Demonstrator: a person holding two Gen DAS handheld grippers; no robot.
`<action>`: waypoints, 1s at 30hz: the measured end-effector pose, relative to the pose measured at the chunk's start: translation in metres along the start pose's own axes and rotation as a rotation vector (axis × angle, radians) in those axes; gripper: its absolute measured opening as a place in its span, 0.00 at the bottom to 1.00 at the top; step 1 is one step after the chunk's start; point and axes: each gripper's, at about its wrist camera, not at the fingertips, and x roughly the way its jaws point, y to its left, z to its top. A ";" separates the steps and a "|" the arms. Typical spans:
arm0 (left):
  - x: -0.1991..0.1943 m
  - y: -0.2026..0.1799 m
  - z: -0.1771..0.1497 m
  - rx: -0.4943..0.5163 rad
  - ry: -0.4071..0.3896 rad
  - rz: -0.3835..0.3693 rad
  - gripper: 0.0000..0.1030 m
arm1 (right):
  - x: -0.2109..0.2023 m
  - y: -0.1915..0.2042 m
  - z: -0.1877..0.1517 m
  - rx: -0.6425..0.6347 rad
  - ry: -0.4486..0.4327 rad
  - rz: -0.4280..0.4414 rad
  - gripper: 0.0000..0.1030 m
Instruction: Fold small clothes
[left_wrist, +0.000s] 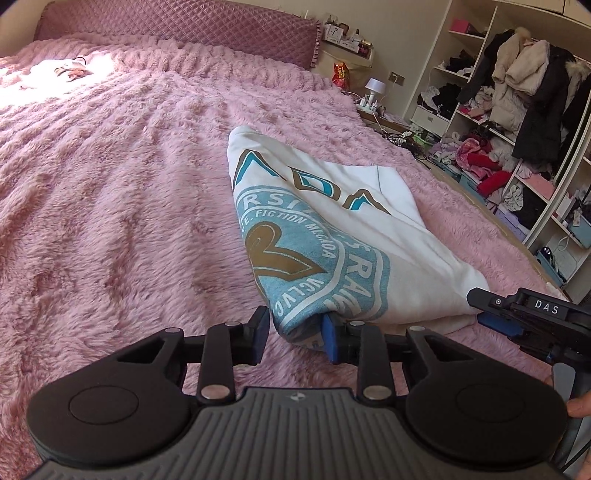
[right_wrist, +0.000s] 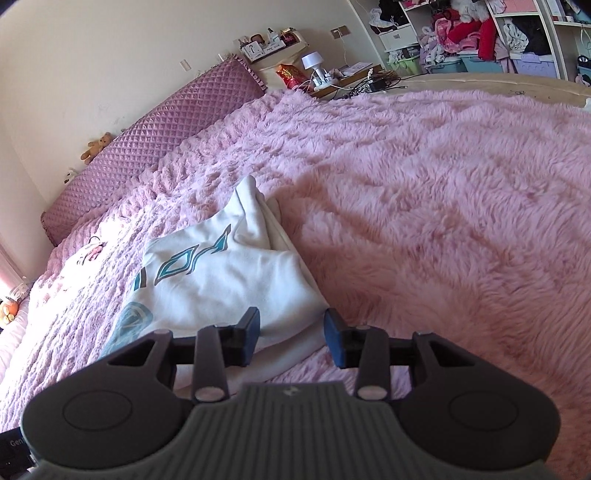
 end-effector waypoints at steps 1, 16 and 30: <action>-0.001 -0.001 0.001 -0.004 -0.001 0.000 0.33 | 0.000 0.000 0.001 0.003 -0.003 0.001 0.35; -0.002 -0.054 -0.006 0.332 0.015 0.289 0.05 | -0.015 0.012 0.015 -0.061 -0.092 0.010 0.01; -0.011 -0.027 -0.017 0.245 0.108 0.233 0.10 | 0.003 -0.010 0.004 -0.029 -0.034 -0.003 0.20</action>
